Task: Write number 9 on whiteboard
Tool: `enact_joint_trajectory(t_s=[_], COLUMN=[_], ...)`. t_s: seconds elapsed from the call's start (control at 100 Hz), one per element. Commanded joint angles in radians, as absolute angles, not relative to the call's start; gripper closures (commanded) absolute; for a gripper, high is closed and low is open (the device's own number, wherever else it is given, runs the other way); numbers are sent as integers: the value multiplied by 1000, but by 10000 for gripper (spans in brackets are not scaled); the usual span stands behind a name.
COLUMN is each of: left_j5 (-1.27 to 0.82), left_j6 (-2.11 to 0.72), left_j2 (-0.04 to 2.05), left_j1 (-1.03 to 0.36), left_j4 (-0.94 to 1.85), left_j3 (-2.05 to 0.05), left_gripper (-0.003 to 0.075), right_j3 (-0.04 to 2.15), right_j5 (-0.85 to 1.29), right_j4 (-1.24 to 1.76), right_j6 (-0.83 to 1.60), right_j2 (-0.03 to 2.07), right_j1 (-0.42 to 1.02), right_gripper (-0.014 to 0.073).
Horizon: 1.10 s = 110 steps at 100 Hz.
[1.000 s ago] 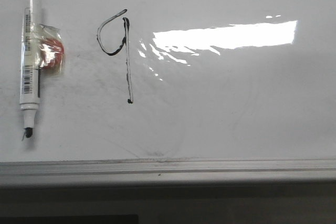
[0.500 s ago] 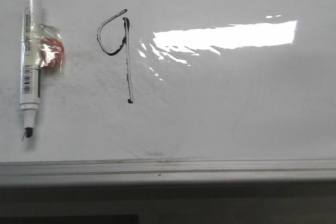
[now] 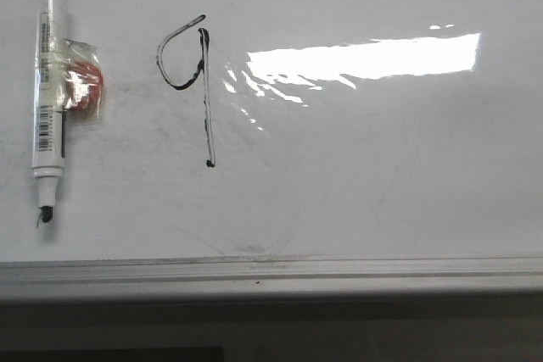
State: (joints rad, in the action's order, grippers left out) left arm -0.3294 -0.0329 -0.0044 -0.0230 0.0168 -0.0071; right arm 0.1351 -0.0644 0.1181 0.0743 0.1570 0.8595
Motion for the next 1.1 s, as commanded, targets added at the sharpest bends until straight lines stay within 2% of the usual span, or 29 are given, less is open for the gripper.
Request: enact_joint_trajectory(t_s=[0.0,0.26,0.48,0.54,0.66,0.8,1.09], left_j5=[-284,-284,-284,-284,-284,-284,-284], left_j6=[-35,-35,-35,-35,-35,-35,-35], left_j2=[-32,-32,-32,-32,-32,-32,-32], left_j1=[-21,-21,-21,-21,-21,-21,-21], left_j4=[17,17,17,17,17,17,17], left_j3=[34,34,34,34,34,34,34], left_gripper=[741,741,741,741,741,741,741], right_j3=[160,156,63,46,18,-24,-24], right_j5=[-151,-200,-603,-646,-616,-561,-215], right_j4=[108,96,-87,-86,-76,-74,-74], right_j6=[82,82,82,82,56,-82,-159], right_j2=[165,165,165,165,165,165,114], right_j1=[858,855,759,708,576,384,42], right_gripper=[663,663,663,663,663,663,663])
